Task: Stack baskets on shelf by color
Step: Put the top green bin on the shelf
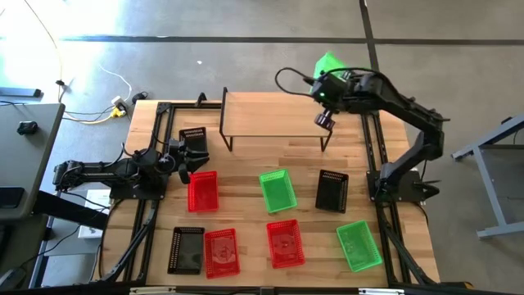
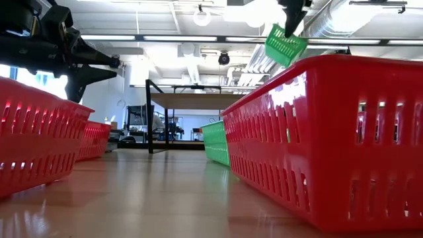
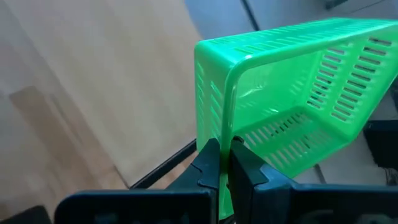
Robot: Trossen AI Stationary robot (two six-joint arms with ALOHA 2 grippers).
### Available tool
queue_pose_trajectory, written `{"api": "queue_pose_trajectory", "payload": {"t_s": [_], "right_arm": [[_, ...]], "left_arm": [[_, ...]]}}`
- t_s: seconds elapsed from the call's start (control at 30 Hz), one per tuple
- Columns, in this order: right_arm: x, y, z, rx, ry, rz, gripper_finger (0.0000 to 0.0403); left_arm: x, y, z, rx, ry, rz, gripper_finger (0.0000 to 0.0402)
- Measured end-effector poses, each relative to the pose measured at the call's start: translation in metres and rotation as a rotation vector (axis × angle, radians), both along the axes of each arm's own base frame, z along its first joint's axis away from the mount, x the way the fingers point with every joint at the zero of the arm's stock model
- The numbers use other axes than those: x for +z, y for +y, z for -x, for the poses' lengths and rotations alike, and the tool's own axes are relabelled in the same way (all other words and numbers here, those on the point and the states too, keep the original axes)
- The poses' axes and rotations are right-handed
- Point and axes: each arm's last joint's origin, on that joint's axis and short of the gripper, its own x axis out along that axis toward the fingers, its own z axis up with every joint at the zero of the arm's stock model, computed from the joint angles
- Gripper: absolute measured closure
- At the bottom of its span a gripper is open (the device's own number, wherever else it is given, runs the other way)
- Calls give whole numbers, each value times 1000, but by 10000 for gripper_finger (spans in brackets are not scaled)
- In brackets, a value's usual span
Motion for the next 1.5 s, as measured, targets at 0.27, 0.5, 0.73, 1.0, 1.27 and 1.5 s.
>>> {"api": "queue_pose_trajectory", "payload": {"t_s": [0.27,0.5,0.73,1.0,1.27,1.5], "right_arm": [[-27,-3,-26,43,106,-131,403],[-48,2,-48,84,174,-190,403],[-67,6,-65,126,240,-234,403],[-77,7,-73,163,291,-236,403],[-87,6,-72,162,336,-251,403],[-92,6,-71,152,350,-251,403]], "left_arm": [[0,0,0,0,1,0,268],[0,0,0,-1,5,0,268],[0,0,0,-2,5,-1,268],[-1,0,0,-11,6,-1,268],[0,-1,0,-27,5,0,268],[-1,-1,0,-28,6,0,268]]}}
